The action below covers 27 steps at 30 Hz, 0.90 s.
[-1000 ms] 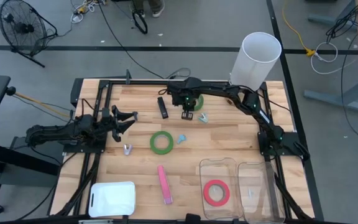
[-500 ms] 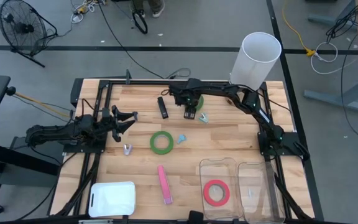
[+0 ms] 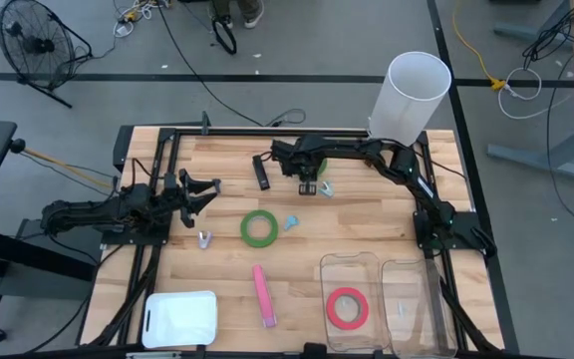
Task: Pick and place Stapler, Stapler remover, tape
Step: Put the top green tape into the left transparent bin
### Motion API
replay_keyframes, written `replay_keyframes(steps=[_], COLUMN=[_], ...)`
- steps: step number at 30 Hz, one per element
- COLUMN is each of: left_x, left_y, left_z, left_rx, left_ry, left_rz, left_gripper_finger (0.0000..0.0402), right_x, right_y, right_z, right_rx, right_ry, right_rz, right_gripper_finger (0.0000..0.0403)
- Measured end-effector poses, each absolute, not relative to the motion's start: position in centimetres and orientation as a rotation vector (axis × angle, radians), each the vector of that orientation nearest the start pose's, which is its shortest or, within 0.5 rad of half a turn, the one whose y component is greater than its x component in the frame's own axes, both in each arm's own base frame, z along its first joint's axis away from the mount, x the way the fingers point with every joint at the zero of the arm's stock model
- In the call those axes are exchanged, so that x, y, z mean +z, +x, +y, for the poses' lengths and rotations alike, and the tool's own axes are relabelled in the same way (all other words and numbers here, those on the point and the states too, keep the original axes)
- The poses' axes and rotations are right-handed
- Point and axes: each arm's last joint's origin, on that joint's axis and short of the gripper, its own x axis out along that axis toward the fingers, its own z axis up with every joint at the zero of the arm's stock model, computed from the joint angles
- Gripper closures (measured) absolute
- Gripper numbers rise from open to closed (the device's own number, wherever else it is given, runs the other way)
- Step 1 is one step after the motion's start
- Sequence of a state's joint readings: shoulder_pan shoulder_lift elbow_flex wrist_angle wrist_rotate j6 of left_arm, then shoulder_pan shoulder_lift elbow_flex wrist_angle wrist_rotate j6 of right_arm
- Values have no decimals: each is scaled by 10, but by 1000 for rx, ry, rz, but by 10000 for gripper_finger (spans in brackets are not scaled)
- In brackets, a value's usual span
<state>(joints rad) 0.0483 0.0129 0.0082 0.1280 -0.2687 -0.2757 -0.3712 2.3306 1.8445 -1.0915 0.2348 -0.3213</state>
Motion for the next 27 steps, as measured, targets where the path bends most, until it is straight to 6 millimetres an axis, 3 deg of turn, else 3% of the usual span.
replay_keyframes(steps=[6,15,21,27], left_x=[178,178,178,178], left_y=[96,96,96,96], left_z=[12,12,12,12], left_rx=[298,298,298,295], left_ry=[-287,-288,-288,-315], left_rz=[-166,-167,-168,-172], left_gripper_finger=[207,207,207,207], right_x=[151,233,282,330], right_y=[412,415,406,384], right_z=[-166,-150,-111,-54], right_rx=[-210,-225,-191,-171], right_ry=[-81,-29,-37,-43], right_rz=[1654,1510,1459,1393], right_gripper_finger=[347,347,347,347])
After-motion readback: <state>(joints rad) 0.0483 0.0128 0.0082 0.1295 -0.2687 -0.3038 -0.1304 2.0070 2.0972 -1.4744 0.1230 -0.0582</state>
